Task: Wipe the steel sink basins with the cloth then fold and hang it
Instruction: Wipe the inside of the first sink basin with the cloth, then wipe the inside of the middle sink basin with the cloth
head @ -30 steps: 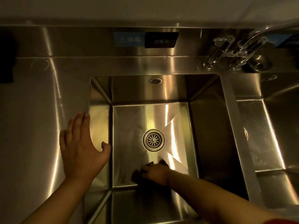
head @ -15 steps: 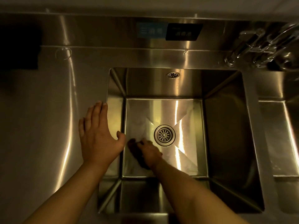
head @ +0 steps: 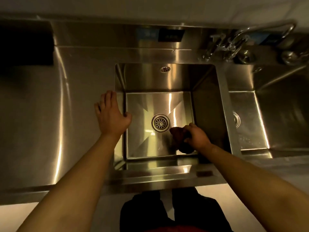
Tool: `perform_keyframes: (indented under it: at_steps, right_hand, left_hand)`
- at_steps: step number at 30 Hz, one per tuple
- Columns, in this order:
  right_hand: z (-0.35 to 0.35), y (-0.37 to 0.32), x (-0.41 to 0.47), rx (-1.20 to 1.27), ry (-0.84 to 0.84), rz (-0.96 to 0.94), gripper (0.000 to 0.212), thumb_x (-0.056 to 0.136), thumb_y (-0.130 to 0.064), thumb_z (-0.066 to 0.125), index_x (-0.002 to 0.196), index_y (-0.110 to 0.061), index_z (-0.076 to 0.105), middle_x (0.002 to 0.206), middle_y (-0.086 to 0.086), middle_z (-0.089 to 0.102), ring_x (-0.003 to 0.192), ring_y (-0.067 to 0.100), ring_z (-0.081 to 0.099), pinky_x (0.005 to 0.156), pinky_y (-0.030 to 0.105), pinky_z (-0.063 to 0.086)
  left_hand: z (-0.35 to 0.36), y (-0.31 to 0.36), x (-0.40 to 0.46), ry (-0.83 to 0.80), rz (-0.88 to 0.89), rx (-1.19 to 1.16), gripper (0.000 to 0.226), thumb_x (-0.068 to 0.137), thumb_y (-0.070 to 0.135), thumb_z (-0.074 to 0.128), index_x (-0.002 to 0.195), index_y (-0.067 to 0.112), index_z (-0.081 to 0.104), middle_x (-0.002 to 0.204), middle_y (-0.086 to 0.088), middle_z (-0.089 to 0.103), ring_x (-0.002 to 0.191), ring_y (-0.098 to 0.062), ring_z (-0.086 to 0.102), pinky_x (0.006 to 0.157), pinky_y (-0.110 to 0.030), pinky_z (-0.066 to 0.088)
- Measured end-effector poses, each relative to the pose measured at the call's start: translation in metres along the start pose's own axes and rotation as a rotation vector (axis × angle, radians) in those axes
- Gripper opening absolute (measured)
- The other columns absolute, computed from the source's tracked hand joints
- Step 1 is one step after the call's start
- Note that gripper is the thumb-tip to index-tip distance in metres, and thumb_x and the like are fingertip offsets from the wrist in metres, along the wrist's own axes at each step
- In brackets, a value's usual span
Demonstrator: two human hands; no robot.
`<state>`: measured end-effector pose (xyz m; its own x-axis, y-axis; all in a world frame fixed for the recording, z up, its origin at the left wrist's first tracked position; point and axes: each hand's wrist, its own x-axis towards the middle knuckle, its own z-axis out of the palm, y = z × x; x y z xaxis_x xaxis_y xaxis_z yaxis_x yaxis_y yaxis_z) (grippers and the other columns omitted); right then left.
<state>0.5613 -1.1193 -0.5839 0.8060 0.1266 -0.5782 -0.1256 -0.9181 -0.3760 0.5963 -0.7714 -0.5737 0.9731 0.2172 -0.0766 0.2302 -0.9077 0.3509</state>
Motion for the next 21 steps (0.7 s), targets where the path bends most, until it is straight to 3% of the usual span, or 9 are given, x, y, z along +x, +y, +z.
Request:
perform_keyframes:
  at_steps: [3, 6, 9, 11, 13, 16, 19, 21]
  right_hand:
    - [-0.021, -0.011, -0.037, 0.100, 0.079, -0.096, 0.043, 0.078, 0.004, 0.076, 0.117, -0.010, 0.067, 0.117, 0.005, 0.058, 0.108, 0.026, 0.061, 0.095, 0.041, 0.051]
    - [-0.045, -0.010, -0.083, 0.098, 0.157, -0.219, 0.045, 0.080, 0.003, 0.073, 0.120, -0.017, 0.067, 0.117, -0.004, 0.055, 0.108, 0.017, 0.057, 0.090, 0.024, 0.050]
    - [-0.063, -0.003, -0.131, 0.045, 0.170, -0.268, 0.049, 0.081, 0.000, 0.075, 0.123, -0.023, 0.066, 0.121, -0.009, 0.054, 0.109, 0.010, 0.054, 0.087, 0.011, 0.043]
    - [-0.063, -0.003, -0.152, 0.044, 0.133, -0.256, 0.051, 0.083, -0.002, 0.074, 0.128, -0.025, 0.064, 0.125, -0.008, 0.054, 0.113, 0.011, 0.053, 0.093, 0.020, 0.047]
    - [-0.049, -0.007, -0.165, 0.024, 0.090, -0.240, 0.059, 0.085, -0.004, 0.072, 0.138, -0.027, 0.057, 0.129, -0.004, 0.052, 0.119, 0.017, 0.050, 0.101, 0.033, 0.049]
    - [-0.003, -0.012, -0.180, -0.149, 0.030, -0.224, 0.070, 0.091, -0.019, 0.062, 0.154, -0.039, 0.036, 0.144, 0.002, 0.041, 0.128, 0.027, 0.040, 0.107, 0.046, 0.043]
    - [0.048, -0.017, -0.190, -0.298, 0.116, -0.214, 0.069, 0.089, -0.051, 0.048, 0.154, -0.048, 0.025, 0.159, 0.001, 0.026, 0.144, 0.033, 0.026, 0.114, 0.060, 0.031]
    - [0.069, -0.021, -0.189, -0.272, 0.151, -0.231, 0.071, 0.090, -0.065, 0.044, 0.156, -0.050, 0.020, 0.166, 0.000, 0.015, 0.154, 0.035, 0.012, 0.119, 0.064, 0.016]
  left_hand:
    - [-0.007, 0.001, -0.002, 0.016, 0.007, -0.067, 0.081, 0.075, 0.044, 0.064, 0.150, 0.018, 0.047, 0.164, -0.006, 0.037, 0.154, -0.029, 0.028, 0.123, -0.056, 0.022]
    - [-0.012, -0.003, -0.007, 0.011, 0.045, -0.121, 0.051, 0.081, 0.033, 0.075, 0.128, 0.016, 0.069, 0.161, -0.010, 0.042, 0.151, -0.033, 0.032, 0.122, -0.052, 0.024]
    - [-0.015, 0.007, -0.021, -0.014, 0.039, -0.201, 0.051, 0.086, 0.022, 0.072, 0.134, 0.008, 0.064, 0.153, -0.018, 0.050, 0.144, -0.038, 0.043, 0.118, -0.049, 0.031]
    - [-0.017, 0.030, -0.045, -0.049, 0.032, -0.327, 0.049, 0.088, 0.018, 0.065, 0.135, 0.005, 0.062, 0.141, -0.021, 0.058, 0.131, -0.041, 0.054, 0.110, -0.048, 0.042]
    - [-0.016, 0.057, -0.083, -0.116, 0.038, -0.445, 0.050, 0.090, 0.012, 0.065, 0.139, 0.004, 0.058, 0.141, -0.023, 0.056, 0.130, -0.043, 0.054, 0.110, -0.049, 0.045]
    - [-0.003, 0.076, -0.152, -0.261, 0.101, -0.481, 0.061, 0.093, 0.011, 0.066, 0.151, 0.011, 0.048, 0.154, -0.015, 0.048, 0.140, -0.035, 0.047, 0.116, -0.038, 0.037]
    - [0.011, 0.066, -0.215, -0.328, 0.156, -0.396, 0.064, 0.096, 0.019, 0.063, 0.156, 0.019, 0.042, 0.156, -0.010, 0.047, 0.142, -0.031, 0.045, 0.120, -0.045, 0.036]
    - [0.017, 0.054, -0.242, -0.310, 0.201, -0.269, 0.056, 0.102, 0.027, 0.053, 0.156, 0.020, 0.042, 0.157, -0.007, 0.048, 0.145, -0.027, 0.040, 0.125, -0.044, 0.022]
